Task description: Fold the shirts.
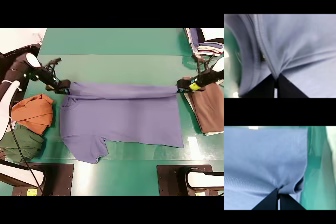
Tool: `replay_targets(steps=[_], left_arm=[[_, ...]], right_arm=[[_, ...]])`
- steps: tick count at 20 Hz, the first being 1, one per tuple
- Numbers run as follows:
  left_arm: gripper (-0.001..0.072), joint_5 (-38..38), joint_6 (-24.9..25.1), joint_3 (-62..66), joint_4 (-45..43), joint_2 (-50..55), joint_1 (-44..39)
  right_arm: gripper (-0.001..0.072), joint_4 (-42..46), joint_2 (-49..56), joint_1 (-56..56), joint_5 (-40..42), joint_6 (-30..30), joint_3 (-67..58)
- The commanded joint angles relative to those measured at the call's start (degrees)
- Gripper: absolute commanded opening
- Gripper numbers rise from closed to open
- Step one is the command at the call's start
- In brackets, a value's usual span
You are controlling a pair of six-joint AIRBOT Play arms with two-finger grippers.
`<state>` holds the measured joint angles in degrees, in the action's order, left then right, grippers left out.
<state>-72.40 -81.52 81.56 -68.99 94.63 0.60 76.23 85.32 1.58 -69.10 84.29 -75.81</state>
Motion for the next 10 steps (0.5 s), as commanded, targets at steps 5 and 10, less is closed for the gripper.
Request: replay_targets(steps=[5,10], left_arm=[[0.0502,-1.2,-0.1,-4.5,-0.6,-7.6,1.2],[0.0502,-4.3,0.5,-20.5,-4.4,-27.6,6.4]], right_arm=[[0.036,-9.0,-4.5,-0.9,-0.8,0.1,5.6],[0.0359,-9.1,-15.3,-2.1,-8.0,-2.4,5.6]])
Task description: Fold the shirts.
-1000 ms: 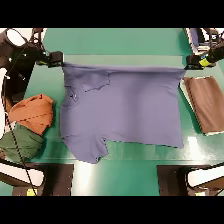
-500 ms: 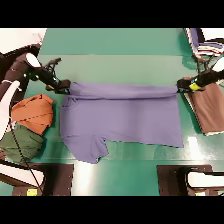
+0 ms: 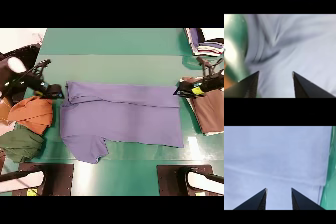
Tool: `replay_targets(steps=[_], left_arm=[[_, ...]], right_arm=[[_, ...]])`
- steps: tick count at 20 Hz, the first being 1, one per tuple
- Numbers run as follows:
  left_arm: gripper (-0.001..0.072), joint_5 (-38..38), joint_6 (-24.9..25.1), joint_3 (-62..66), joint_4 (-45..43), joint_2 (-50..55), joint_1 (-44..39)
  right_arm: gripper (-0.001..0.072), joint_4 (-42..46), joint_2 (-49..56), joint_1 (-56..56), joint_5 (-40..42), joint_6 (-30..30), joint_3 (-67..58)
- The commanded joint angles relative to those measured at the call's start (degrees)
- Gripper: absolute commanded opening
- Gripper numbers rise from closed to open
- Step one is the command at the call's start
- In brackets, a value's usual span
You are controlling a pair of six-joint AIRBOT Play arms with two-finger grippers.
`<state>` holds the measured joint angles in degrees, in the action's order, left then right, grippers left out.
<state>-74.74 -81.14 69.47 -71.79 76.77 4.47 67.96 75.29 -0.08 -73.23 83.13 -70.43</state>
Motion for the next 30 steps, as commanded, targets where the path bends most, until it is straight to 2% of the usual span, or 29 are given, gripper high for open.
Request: replay_targets(steps=[1,3,5,9,16,21,25,26,27,28,30], left_arm=[[0.0503,-2.5,0.1,-13.9,-1.5,-14.1,3.2],[0.0502,-3.4,-1.9,-24.7,-1.2,-22.1,3.5],[0.0503,-3.8,-3.5,-33.8,2.7,-27.9,3.5],[0.0502,-2.5,-4.2,-44.3,9.1,-32.1,3.5],[0.0502,5.4,-4.4,-48.5,12.7,-32.1,3.5],[0.0502,6.9,-4.4,-50.8,13.9,-32.1,3.5],[0.05,9.5,-4.4,-51.1,15.6,-32.0,-0.6],[0.0416,10.6,-4.5,-51.1,16.5,-32.0,-1.9],[0.0147,11.4,-4.4,-51.1,17.2,-32.0,-3.0],[0.0033,11.9,-4.4,-51.1,17.8,-32.0,-3.8],[0.0023,10.8,-4.4,-50.5,18.2,-32.0,-3.8]], right_arm=[[0.0359,-0.9,-7.4,-0.5,-3.7,-1.4,0.2],[0.0359,-1.0,-11.2,-0.5,-2.4,-1.8,0.2],[0.0358,-0.9,-13.7,-0.5,-1.3,-1.8,0.2],[0.0358,-0.9,-15.8,-0.5,-1.1,-1.8,0.2],[0.0358,-1.0,-15.9,-0.5,-2.1,-1.7,0.2],[0.0357,-1.0,-15.9,-0.5,-2.4,-1.7,0.2],[0.0357,-2.5,-15.9,-0.5,-2.4,-1.7,0.2],[0.0357,-3.5,-15.9,-0.5,-2.4,-1.8,0.2],[0.0358,-3.5,-15.9,-0.5,-2.6,-1.8,0.2],[0.0357,-3.4,-15.9,-0.5,-3.5,-1.8,0.2],[0.0358,-3.3,-16.0,-2.1,-6.8,-2.4,0.9]])
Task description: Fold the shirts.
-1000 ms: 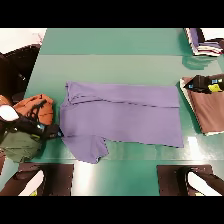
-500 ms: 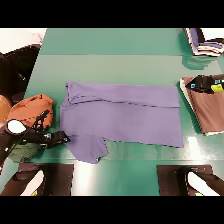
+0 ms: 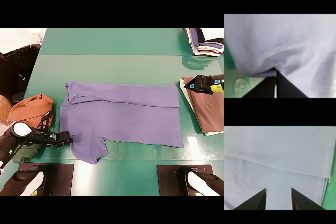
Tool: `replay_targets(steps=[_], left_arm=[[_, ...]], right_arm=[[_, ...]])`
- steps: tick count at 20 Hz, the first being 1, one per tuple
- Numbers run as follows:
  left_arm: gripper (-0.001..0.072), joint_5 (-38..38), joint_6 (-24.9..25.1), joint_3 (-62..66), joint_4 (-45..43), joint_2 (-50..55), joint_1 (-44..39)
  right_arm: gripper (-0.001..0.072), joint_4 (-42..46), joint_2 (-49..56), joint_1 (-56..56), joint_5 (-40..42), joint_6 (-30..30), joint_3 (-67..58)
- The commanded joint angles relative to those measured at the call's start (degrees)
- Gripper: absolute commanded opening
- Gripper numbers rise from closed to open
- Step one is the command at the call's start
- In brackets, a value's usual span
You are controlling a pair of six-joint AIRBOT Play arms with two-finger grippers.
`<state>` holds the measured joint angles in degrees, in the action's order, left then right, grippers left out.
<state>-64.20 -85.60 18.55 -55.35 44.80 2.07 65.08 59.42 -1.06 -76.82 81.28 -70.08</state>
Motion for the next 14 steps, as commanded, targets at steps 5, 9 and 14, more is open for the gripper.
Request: replay_targets(steps=[5,9,14], left_arm=[[0.0023,-4.6,1.8,6.3,0.0,-0.1,-1.4],[0.0023,-4.0,2.2,9.5,0.0,-0.1,-1.4],[0.0023,-3.8,3.1,9.7,0.0,-0.1,-1.4]], right_arm=[[0.0363,8.9,-6.1,-15.4,-9.2,-1.0,18.5],[0.04,9.4,-6.7,-26.3,-8.3,-2.6,34.2],[0.0385,3.3,0.5,-24.9,-5.0,-3.3,40.1]])
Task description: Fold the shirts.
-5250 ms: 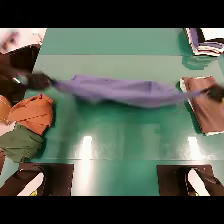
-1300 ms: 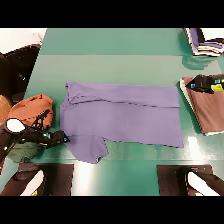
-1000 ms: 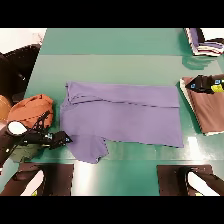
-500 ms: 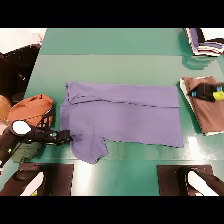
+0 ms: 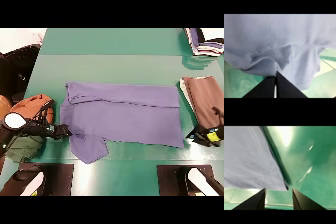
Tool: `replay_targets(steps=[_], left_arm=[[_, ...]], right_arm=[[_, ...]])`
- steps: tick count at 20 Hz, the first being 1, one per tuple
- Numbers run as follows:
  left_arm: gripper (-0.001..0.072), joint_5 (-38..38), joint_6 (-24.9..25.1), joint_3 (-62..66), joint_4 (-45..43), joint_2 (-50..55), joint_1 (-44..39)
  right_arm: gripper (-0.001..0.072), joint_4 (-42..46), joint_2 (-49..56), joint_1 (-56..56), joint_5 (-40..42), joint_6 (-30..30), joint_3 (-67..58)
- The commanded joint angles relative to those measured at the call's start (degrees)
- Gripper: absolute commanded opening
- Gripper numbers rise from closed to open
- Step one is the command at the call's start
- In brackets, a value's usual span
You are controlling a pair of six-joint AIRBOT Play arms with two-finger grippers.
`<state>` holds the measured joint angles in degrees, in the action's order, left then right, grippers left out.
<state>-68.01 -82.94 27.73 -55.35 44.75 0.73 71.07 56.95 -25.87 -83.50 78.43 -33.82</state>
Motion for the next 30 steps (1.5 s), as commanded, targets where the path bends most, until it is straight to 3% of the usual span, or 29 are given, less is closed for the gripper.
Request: replay_targets(steps=[1,5,6,8,9,10,13,17,19,23,30], left_arm=[[0.0024,0.0,0.5,0.5,-0.1,-0.1,0.0],[0.0024,-0.7,0.5,0.5,-1.7,-0.1,0.0],[0.0023,-1.6,0.5,0.5,-2.6,-0.1,0.0],[0.0023,-3.9,0.5,0.5,-4.3,-0.1,0.0],[0.0022,-5.3,0.4,0.6,-5.6,-0.5,0.0],[0.0022,-6.4,0.2,0.7,-6.6,-1.9,0.0],[0.0022,-10.8,-4.2,0.7,-10.4,-10.2,0.0],[0.0022,-23.2,-7.8,2.7,-9.0,-19.0,0.0],[0.0022,-25.3,-8.2,7.3,-8.3,-19.6,0.0],[0.0022,-14.9,-5.9,14.5,-8.5,-13.7,0.0],[0.0024,5.5,4.5,22.0,-8.5,13.1,0.0]], right_arm=[[0.0385,-2.5,4.0,1.8,2.4,-0.5,3.8],[0.0374,-1.9,5.4,7.7,4.5,0.2,3.8],[0.0337,-1.9,5.4,8.4,4.5,0.2,3.8],[0.0252,-1.4,5.4,9.3,4.0,0.2,3.8],[0.007,-0.5,5.4,9.8,3.2,0.1,3.8],[0.0015,-0.3,5.4,10.4,2.2,-0.7,3.8],[0.0014,0.2,2.1,10.6,0.1,-1.2,3.8],[0.0014,9.2,-10.4,10.6,-7.9,-1.0,2.1],[0.0013,11.5,-15.8,10.6,-10.5,-0.4,-1.6],[0.0013,9.2,-15.9,10.6,-8.3,-0.4,-10.3],[0.0013,8.0,5.6,22.0,6.4,2.7,-23.2]])
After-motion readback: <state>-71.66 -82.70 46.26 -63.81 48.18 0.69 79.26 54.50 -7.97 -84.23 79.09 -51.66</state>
